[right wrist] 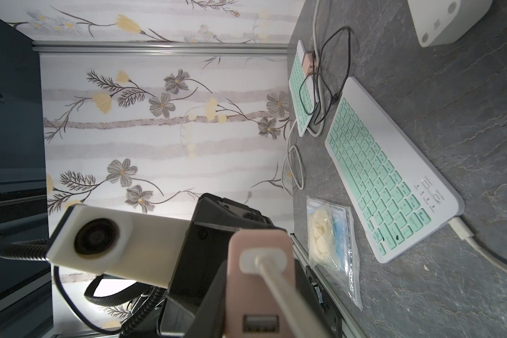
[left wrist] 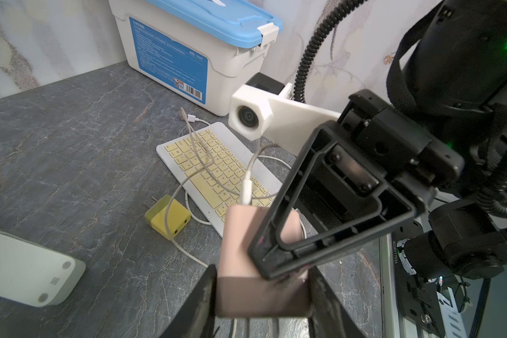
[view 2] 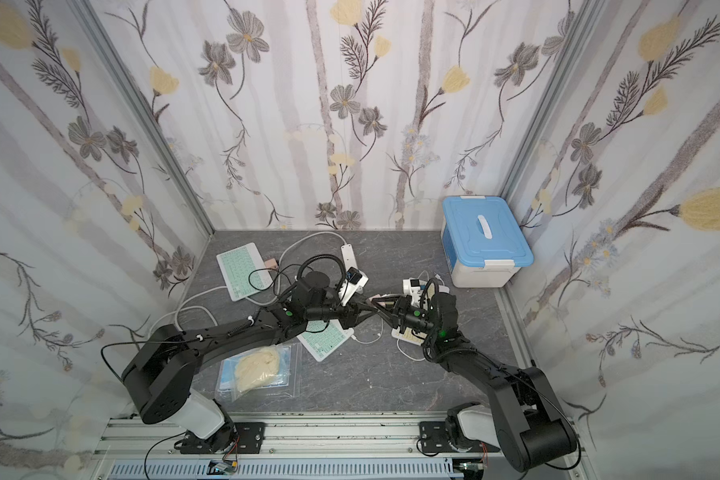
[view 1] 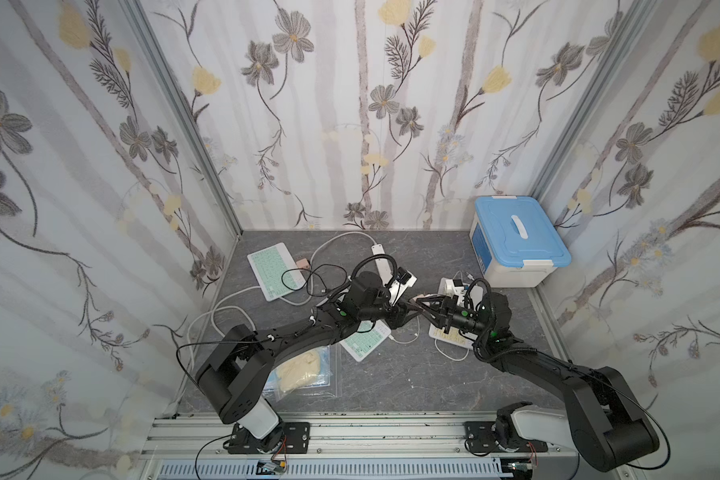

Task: Unplug the wireless keyboard
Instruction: Place the plug at the center of the board.

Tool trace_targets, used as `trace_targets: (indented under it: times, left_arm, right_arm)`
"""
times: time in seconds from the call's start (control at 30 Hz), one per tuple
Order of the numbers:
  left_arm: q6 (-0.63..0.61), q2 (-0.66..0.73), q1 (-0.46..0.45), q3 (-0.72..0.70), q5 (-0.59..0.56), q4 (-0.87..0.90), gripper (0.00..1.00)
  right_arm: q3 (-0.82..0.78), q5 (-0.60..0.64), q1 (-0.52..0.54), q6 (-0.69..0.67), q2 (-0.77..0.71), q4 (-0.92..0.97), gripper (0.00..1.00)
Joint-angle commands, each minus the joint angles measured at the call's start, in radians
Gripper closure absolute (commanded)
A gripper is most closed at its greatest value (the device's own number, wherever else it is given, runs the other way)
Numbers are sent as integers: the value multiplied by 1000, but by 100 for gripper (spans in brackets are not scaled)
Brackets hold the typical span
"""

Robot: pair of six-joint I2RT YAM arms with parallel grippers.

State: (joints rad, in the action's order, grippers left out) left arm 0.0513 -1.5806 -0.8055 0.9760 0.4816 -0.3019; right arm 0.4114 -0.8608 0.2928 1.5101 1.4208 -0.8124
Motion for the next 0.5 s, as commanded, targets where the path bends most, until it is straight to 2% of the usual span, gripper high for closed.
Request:
trace_targets:
  times: [0.0,0.1,0.2,0.23,0.37,0.47]
  left_arm:
    - [-11,14,-1,15,-49,9,100]
    - [-11,21,0,13,-88,22,100]
    - [-3,29,-1,12,-117,36,100]
    - [-2,32,-1,12,-134,47,100]
    - [14,52,-1,3,-183,65,100]
    - [11,46,-1,1,-196,84,100]
  right_arm:
    - [0,9,5,-5,3,-74,100]
    - [-11,34,3,-24,-12,-59,79]
    - [-15,42,-4,-54,-34,-42,48]
    - [-15,44,-9,-70,-46,-29,42]
    - [-15,64,-27,-152,-115,64,27]
    - [1,81,-38,-268,-165,196,19]
